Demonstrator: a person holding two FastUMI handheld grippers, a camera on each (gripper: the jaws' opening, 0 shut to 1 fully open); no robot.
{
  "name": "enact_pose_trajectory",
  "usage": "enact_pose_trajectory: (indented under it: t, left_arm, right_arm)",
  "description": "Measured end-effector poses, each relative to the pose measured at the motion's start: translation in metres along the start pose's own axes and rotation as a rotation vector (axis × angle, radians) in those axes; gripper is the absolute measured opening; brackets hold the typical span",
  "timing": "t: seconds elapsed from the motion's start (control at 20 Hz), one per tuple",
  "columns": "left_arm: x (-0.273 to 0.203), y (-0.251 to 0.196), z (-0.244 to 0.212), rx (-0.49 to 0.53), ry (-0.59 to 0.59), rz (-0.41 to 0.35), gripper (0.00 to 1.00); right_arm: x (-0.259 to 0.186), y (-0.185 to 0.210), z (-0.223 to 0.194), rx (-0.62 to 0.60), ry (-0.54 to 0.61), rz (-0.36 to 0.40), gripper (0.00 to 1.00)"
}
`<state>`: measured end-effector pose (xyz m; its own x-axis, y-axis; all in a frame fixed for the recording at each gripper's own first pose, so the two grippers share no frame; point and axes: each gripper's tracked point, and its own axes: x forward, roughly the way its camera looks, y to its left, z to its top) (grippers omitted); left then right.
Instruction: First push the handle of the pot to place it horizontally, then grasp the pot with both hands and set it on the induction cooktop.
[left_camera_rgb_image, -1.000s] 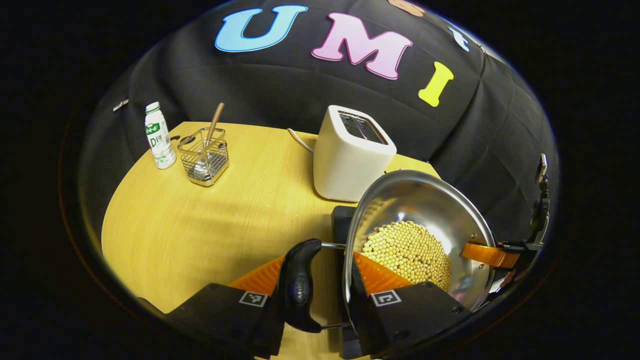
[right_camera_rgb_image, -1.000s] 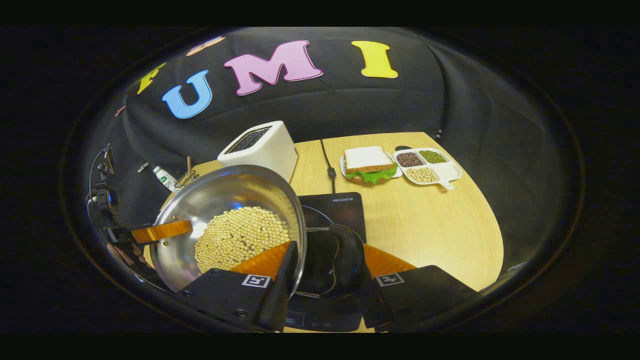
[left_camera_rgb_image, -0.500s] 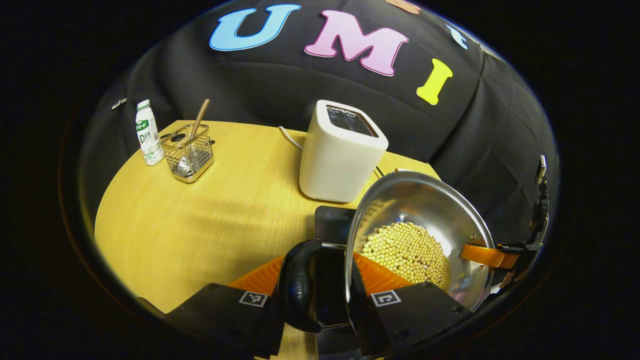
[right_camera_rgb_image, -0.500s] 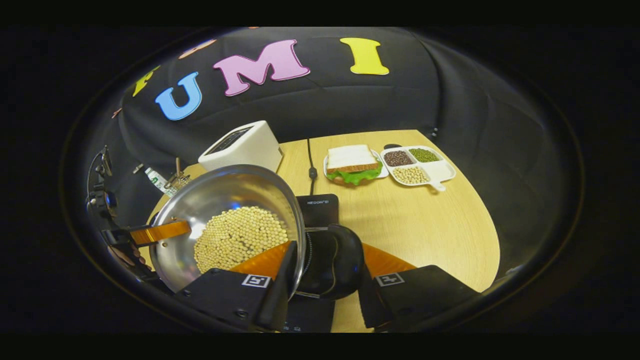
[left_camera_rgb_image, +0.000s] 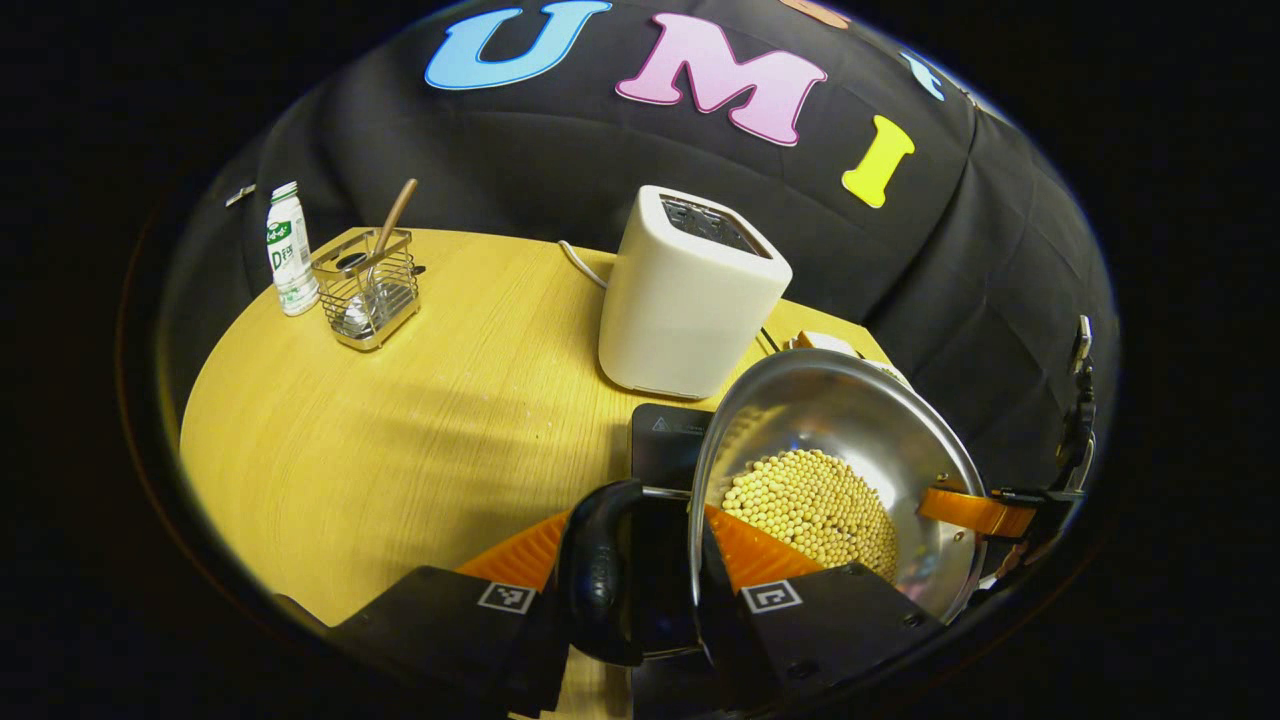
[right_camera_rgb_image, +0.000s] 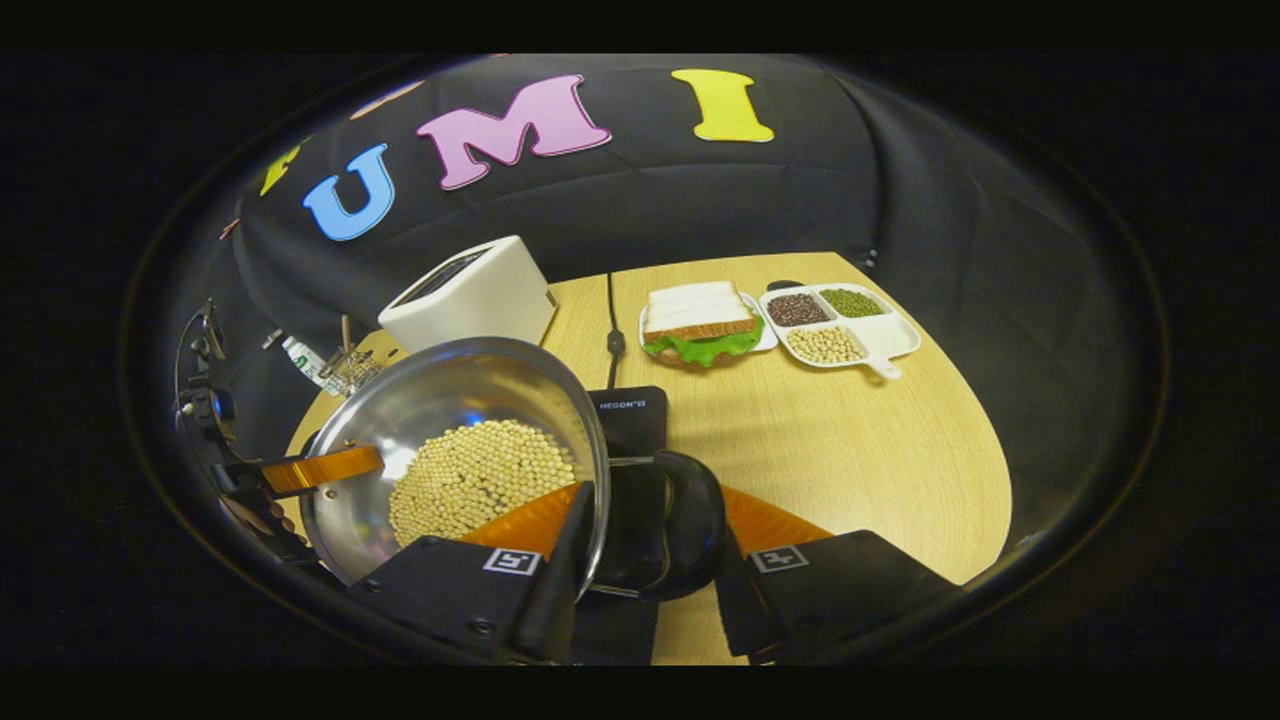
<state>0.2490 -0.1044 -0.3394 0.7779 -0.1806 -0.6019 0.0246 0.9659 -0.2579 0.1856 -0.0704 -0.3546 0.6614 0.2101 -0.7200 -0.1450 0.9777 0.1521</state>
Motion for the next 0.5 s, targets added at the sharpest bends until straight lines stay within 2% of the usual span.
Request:
enact_pose_trajectory:
  t: [0.5]
  left_arm:
    - [-0.0016,0.0005,-0.0015,-0.008,0.009,0.001,0.61]
  right_arm:
    - [0.0022,-0.0001,0.0022,-0.001,-0.018,0.010,0.61]
